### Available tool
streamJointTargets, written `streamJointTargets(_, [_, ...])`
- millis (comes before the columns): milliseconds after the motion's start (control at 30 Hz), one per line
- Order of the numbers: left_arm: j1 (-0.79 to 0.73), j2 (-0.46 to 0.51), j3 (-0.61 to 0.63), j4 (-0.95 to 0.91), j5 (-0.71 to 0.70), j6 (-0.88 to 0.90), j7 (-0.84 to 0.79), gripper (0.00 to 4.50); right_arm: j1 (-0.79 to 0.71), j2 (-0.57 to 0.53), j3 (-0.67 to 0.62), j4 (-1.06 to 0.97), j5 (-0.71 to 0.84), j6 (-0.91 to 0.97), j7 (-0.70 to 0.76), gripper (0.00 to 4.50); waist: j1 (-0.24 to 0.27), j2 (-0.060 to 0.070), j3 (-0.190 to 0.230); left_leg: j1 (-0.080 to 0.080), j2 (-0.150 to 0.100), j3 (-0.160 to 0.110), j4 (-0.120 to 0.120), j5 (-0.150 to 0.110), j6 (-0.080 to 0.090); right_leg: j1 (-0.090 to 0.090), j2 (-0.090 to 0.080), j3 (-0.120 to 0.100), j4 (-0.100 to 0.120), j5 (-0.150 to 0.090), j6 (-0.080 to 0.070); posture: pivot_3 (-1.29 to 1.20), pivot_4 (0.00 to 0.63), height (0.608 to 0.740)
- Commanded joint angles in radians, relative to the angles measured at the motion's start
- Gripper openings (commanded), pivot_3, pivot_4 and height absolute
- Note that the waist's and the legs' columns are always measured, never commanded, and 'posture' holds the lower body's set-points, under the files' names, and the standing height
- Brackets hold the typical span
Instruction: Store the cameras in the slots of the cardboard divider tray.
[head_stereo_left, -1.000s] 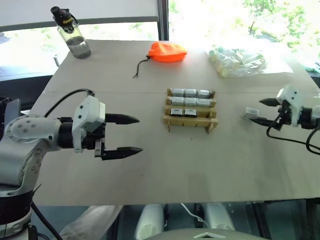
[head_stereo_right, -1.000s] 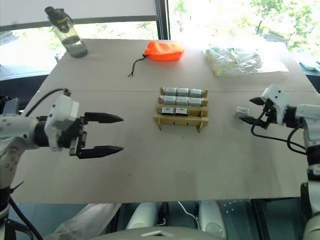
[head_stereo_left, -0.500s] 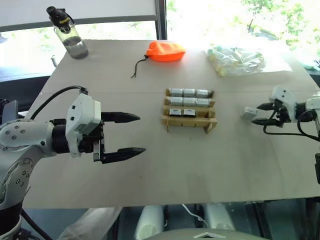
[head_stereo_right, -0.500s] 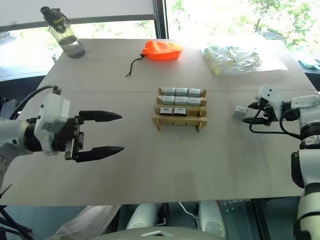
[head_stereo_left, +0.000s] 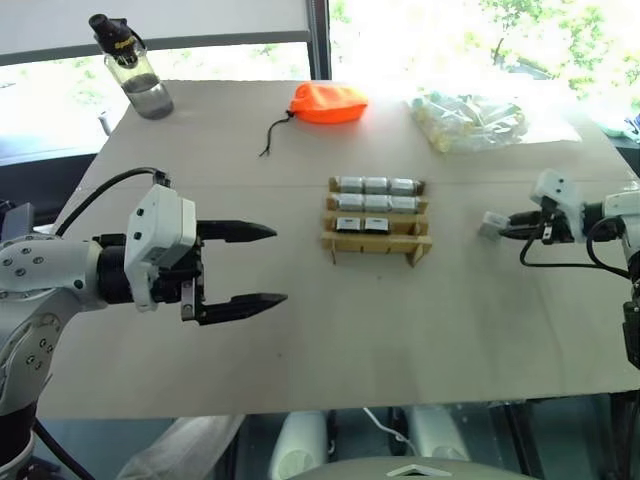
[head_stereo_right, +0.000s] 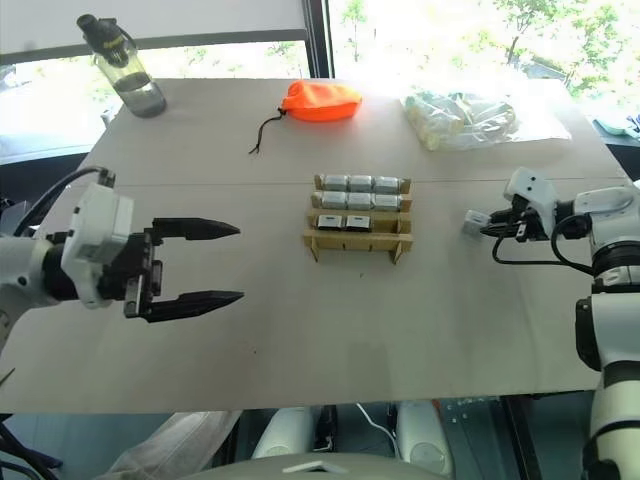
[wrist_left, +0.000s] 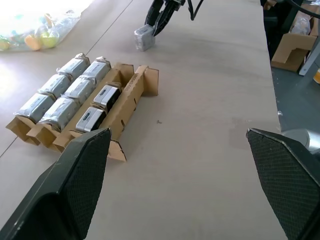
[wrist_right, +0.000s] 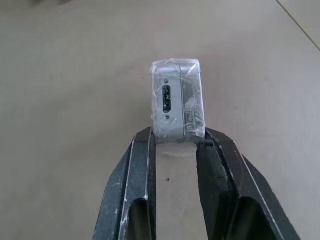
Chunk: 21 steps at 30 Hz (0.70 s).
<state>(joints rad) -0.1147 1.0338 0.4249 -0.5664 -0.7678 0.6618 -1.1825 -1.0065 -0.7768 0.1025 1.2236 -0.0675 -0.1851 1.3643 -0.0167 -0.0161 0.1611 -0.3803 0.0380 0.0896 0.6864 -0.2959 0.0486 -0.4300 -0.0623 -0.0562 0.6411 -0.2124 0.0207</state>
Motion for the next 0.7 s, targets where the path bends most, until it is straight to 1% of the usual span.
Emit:
streamJointTargets(33, [0.002,0.016,0.020,0.013,0.005,-0.035,-0.012,4.50,-0.060,0.013,-0.049,-0.057,0.057,0.041,0.068,0.61,-0.001,0.001,0.001,0.000,0.000,0.000,0.000,0.000,0.000,0.000,0.000,0.000,0.000,0.000,0.000,0.00,0.150,0.740])
streamJointTargets(167, [-0.044,-0.004,-0.001,0.064,0.032,-0.061,0.045,4.50,-0.072,0.049,-0.054,-0.185,0.108,0.110,0.165,0.61,0.000,0.003,0.002,0.000,0.000,-0.001,0.000,0.000,0.000,0.000,0.000,-0.001,0.000,0.000,0.000,0.00,0.150,0.740])
streamJointTargets(233, [-0.078,-0.019,-0.011,0.093,0.032,-0.036,0.102,4.50,-0.063,0.070,-0.046,-0.294,0.138,0.176,0.200,0.61,0.002,0.003,0.002,-0.001,0.000,-0.001,0.000,0.000,0.000,0.000,0.000,-0.001,0.000,0.000,0.000,0.00,0.150,0.740])
streamJointTargets(300, [-0.088,-0.025,-0.015,0.108,0.026,-0.022,0.118,4.50,-0.029,0.084,-0.029,-0.432,0.162,0.236,0.223,0.61,0.003,0.003,0.002,-0.001,0.000,-0.002,0.000,0.000,0.000,0.000,0.000,-0.001,0.000,0.000,0.000,0.00,0.150,0.740])
streamJointTargets(367, [-0.091,-0.034,-0.023,0.128,0.028,-0.020,0.133,4.50,0.017,0.108,-0.005,-0.603,0.191,0.307,0.223,0.61,0.004,0.003,0.002,-0.001,0.000,-0.002,0.000,0.000,0.000,0.000,0.000,-0.002,0.000,0.000,0.000,0.00,0.150,0.740])
streamJointTargets(500, [-0.119,-0.044,-0.046,0.165,0.022,0.011,0.174,4.50,0.072,0.151,0.031,-0.819,0.243,0.415,0.202,0.61,0.006,0.003,0.002,-0.003,0.000,-0.004,-0.001,0.000,0.000,-0.001,-0.001,-0.004,0.000,0.000,0.000,0.00,0.150,0.740])
streamJointTargets(600, [-0.141,-0.050,-0.054,0.174,0.001,0.028,0.181,4.50,0.087,0.173,0.053,-0.828,0.233,0.401,0.172,0.61,0.007,0.003,0.002,-0.003,-0.001,-0.004,0.000,0.000,0.000,-0.001,-0.001,-0.004,0.000,0.000,0.000,0.00,0.150,0.740])
streamJointTargets(700, [-0.142,-0.049,-0.060,0.172,0.002,0.029,0.181,4.50,0.080,0.192,0.083,-0.776,0.192,0.316,0.138,0.61,0.006,0.003,0.002,-0.003,-0.001,-0.003,0.000,0.000,0.000,-0.001,-0.002,-0.004,0.000,0.000,0.000,0.00,0.150,0.740])
